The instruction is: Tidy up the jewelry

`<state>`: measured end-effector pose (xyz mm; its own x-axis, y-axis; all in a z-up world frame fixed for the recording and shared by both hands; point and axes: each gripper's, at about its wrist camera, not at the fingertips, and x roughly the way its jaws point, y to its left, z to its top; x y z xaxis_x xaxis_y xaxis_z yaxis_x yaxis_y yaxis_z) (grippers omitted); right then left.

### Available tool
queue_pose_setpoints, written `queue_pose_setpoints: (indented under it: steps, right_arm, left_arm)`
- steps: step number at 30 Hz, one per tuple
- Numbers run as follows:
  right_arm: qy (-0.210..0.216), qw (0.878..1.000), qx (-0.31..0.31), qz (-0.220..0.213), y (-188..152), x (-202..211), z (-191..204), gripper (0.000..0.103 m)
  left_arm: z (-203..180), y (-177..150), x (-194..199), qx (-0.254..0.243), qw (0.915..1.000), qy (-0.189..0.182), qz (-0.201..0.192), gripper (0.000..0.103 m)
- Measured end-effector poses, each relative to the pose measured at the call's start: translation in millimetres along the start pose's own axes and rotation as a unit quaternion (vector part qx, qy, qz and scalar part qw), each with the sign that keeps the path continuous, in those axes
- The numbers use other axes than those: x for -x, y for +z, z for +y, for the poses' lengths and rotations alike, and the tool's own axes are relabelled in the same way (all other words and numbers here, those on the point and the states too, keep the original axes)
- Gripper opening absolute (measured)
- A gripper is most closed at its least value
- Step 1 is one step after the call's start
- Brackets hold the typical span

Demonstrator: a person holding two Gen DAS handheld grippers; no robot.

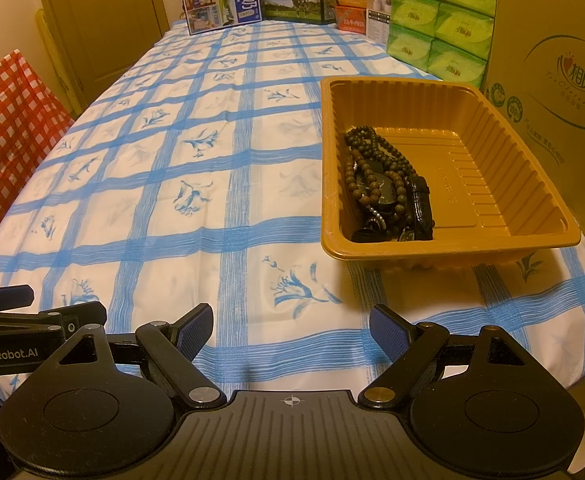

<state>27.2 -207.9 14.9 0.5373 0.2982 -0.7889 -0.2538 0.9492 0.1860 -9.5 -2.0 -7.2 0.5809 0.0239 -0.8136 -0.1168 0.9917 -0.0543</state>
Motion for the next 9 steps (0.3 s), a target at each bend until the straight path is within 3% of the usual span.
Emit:
queue_pose_setpoints:
  steps: [9]
  right_arm:
    - [0.001,1.0,0.0,-0.001,0.3,1.0,-0.4,0.085]
  left_arm:
    - [-3.4,-0.5,1.4,0.001,0.9999,-0.007,-0.011,0.099]
